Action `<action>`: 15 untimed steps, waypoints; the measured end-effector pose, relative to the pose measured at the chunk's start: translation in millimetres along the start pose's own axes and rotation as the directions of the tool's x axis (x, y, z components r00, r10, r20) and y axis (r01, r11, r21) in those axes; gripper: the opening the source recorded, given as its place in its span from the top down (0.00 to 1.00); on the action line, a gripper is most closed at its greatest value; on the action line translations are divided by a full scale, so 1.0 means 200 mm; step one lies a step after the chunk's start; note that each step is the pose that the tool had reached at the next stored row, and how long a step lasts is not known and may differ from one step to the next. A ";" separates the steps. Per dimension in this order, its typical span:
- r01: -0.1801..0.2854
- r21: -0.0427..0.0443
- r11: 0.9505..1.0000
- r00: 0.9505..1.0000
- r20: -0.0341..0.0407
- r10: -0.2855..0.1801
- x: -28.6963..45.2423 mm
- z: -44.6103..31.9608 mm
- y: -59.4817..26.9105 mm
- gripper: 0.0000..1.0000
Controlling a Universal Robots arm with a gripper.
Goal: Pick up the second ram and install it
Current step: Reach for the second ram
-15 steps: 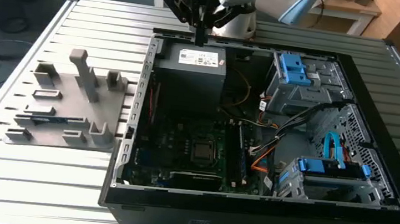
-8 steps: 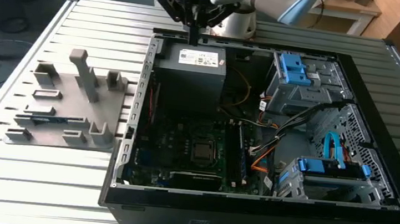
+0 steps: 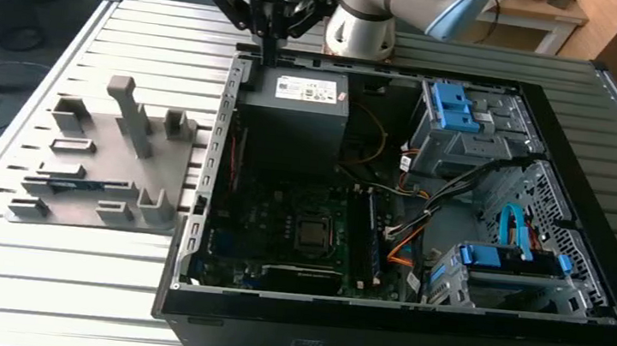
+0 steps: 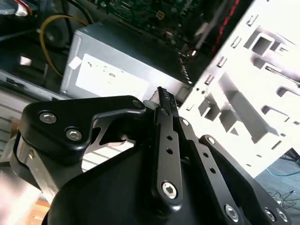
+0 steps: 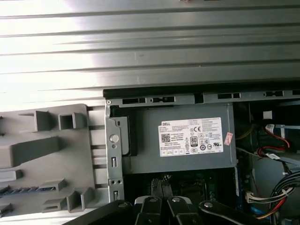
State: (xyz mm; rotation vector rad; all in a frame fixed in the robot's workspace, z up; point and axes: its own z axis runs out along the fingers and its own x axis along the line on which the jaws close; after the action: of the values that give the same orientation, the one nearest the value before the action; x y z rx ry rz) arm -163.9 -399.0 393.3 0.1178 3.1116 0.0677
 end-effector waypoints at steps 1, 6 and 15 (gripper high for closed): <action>0.000 0.000 1.000 1.000 0.000 0.000 0.013 0.000 -0.001 0.90; 0.000 0.000 1.000 1.000 0.000 0.000 0.067 -0.002 -0.005 0.90; 0.000 0.000 1.000 1.000 0.000 0.000 0.162 -0.004 -0.012 0.90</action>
State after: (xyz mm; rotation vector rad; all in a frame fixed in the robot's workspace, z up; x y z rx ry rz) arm -196.3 -399.0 393.3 0.1179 3.1117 0.0677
